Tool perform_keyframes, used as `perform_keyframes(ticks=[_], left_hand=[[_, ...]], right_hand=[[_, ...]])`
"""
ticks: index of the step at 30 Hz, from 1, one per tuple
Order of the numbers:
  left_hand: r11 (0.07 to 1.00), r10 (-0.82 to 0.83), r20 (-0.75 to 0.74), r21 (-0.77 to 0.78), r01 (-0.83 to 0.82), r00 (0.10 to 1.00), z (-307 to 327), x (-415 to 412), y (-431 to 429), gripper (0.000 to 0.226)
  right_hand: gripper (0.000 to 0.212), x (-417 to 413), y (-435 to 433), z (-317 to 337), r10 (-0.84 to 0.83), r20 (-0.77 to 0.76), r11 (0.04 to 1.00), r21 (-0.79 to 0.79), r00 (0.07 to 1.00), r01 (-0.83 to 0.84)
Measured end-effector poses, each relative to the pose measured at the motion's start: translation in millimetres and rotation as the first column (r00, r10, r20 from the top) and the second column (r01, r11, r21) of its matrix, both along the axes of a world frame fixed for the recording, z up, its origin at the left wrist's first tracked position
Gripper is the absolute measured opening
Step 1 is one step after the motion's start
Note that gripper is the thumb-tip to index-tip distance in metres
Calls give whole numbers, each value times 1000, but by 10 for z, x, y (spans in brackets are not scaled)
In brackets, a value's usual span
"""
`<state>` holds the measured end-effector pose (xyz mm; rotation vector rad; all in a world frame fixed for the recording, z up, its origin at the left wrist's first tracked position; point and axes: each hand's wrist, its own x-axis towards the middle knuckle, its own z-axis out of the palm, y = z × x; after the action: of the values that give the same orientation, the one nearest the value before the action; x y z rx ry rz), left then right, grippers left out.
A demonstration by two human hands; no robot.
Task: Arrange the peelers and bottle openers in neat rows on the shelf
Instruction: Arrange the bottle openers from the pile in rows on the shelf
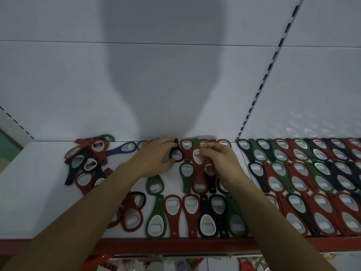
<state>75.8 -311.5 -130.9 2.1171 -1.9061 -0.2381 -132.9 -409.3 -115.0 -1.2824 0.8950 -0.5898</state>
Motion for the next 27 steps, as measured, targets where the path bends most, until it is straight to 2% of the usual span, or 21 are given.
perform_keyframes(ticks=[4, 7, 9, 13, 15, 17, 19, 20, 23, 25, 27], left_hand=[[974, 126, -79, -180, -139, 989, -37, 62, 228, 35], [960, 158, -123, -215, -181, 980, -71, 68, 407, 25], [942, 170, -208, -253, -221, 963, -69, 44, 490, 21], [906, 190, -305, -312, -287, 933, -25, 15, 585, 18], [909, 180, -309, -312, -278, 934, -20, 4, 617, 18], [924, 162, -283, -293, -246, 945, -26, -4, 648, 20], [943, 107, -254, -280, -179, 961, -32, -10, 673, 22], [955, 71, -231, -264, -132, 970, -36, -17, 679, 22], [993, -41, -89, -117, 31, 995, -82, -51, 669, 32], [994, -105, -8, -29, 105, 994, -130, -68, 642, 40], [992, -123, 12, -17, 123, 992, -159, -78, 620, 43]], right_hand=[[7, 53, 35, 9, 70, -28, 985, -154, 997, -74], [4, 157, 76, 51, 114, -49, 953, -277, 992, -123], [4, 233, 105, 93, 111, -54, 928, -352, 992, -123], [13, 314, 203, 145, 132, -1, 822, -559, 991, -110], [25, 280, 264, 145, 169, -75, 691, -702, 983, -172], [26, 211, 334, 85, 215, -238, 472, -824, 947, -315], [17, 138, 400, -21, 264, -395, 291, -837, 880, -463], [15, 105, 420, -64, 270, -466, 259, -808, 843, -529], [20, 20, 416, -113, 286, -557, 278, -730, 780, -624], [17, -17, 384, -107, 274, -514, 335, -741, 812, -582], [11, -54, 335, -113, 177, -460, 416, -766, 870, -490]])
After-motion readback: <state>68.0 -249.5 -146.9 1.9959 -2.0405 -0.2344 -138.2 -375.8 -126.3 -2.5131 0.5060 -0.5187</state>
